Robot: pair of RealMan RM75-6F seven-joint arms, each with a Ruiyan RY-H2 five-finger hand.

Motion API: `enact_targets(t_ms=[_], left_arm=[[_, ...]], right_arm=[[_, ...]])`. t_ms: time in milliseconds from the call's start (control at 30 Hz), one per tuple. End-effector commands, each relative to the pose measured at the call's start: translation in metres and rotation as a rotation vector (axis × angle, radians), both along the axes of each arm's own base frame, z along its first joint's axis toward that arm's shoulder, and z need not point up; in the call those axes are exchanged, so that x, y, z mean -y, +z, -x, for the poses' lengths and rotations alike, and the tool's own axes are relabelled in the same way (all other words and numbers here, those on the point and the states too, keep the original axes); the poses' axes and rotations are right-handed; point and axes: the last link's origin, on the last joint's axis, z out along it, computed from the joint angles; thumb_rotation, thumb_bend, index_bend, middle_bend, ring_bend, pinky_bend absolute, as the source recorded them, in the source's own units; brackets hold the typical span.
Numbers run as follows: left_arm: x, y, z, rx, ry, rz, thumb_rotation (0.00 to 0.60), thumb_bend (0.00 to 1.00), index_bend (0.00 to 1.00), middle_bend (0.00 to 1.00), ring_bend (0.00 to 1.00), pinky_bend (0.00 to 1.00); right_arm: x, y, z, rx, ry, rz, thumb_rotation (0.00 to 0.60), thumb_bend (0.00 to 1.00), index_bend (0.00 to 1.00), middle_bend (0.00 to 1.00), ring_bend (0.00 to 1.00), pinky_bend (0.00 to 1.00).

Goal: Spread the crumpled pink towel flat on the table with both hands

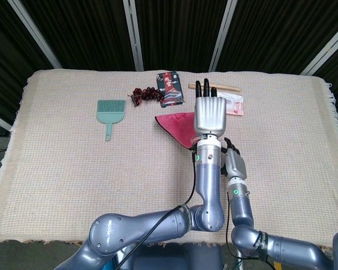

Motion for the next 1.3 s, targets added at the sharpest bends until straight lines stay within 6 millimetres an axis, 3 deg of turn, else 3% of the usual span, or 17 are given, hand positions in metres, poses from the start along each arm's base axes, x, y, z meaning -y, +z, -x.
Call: enact_targets(t_ms=[33, 367, 600, 933, 1300], left_arm=[[-0.001, 0.001, 0.0, 0.004, -0.003, -0.003, 0.6, 0.77, 0.88, 0.22, 0.0, 0.0], [0.001, 0.001, -0.001, 0.024, -0.017, 0.001, 0.6, 0.77, 0.88, 0.22, 0.0, 0.0], [0.004, 0.004, -0.002, 0.023, -0.031, -0.009, 0.6, 0.77, 0.88, 0.22, 0.0, 0.0], [0.007, 0.005, -0.003, 0.034, -0.038, 0.0, 0.6, 0.77, 0.88, 0.22, 0.0, 0.0], [0.008, 0.019, 0.013, 0.039, -0.035, 0.047, 0.6, 0.77, 0.88, 0.22, 0.0, 0.0]], right_arm=[[-0.001, 0.0, 0.001, 0.0, 0.0, -0.002, 0.6, 0.32, 0.52, 0.08, 0.0, 0.0], [-0.002, -0.003, 0.003, 0.004, -0.006, -0.006, 0.6, 0.37, 0.59, 0.12, 0.0, 0.0], [-0.002, -0.003, 0.004, 0.011, -0.007, -0.006, 0.6, 0.49, 0.63, 0.12, 0.0, 0.0], [-0.005, -0.002, 0.009, 0.018, -0.019, -0.013, 0.6, 0.52, 0.7, 0.14, 0.0, 0.0], [0.008, 0.028, 0.01, 0.033, -0.008, 0.08, 0.6, 0.53, 0.71, 0.14, 0.0, 0.0]])
